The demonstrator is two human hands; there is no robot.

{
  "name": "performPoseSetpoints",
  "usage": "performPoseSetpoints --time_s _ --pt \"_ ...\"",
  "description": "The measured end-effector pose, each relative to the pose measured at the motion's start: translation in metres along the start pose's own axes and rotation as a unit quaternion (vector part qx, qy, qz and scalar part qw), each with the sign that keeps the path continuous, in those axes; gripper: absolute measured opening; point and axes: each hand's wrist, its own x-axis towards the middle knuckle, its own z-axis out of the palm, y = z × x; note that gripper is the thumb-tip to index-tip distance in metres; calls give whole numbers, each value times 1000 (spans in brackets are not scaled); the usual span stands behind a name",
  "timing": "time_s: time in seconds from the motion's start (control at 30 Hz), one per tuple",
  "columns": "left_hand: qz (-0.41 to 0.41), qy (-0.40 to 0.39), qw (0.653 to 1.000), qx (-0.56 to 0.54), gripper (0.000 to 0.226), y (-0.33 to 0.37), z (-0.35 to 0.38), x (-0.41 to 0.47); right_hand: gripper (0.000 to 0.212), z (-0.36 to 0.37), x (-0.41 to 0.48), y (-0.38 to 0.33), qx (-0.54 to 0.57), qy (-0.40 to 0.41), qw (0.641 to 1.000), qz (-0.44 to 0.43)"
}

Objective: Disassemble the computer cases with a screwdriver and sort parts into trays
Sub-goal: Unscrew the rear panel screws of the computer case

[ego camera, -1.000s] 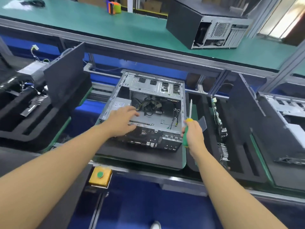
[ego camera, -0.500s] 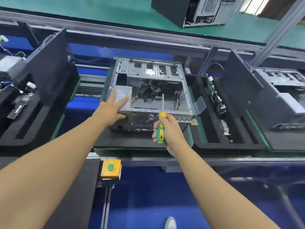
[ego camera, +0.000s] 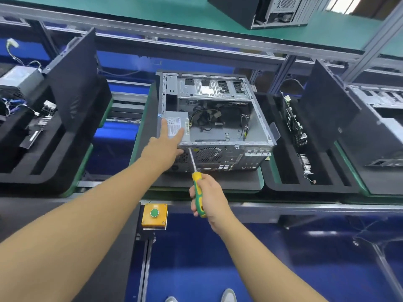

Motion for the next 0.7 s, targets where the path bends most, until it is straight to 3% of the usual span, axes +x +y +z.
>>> performPoseSetpoints --time_s 0.1,0.17,0.23,0.33,0.7 --pt "20 36 989 140 76 -10 -9 7 21 -1 -2 6 10 8 1000 -1" --pt "93 81 973 193 87 -11 -10 11 22 0 -2 6 3 6 1000 2" --pt "150 63 978 133 92 -11 -7 13 23 1 0 5 -11 7 1000 0" --pt "153 62 986 32 82 -14 0 14 27 6 5 3 -10 10 1000 -6" --pt "174 77 982 6 52 -16 4 15 30 6 9 8 23 23 999 -12"
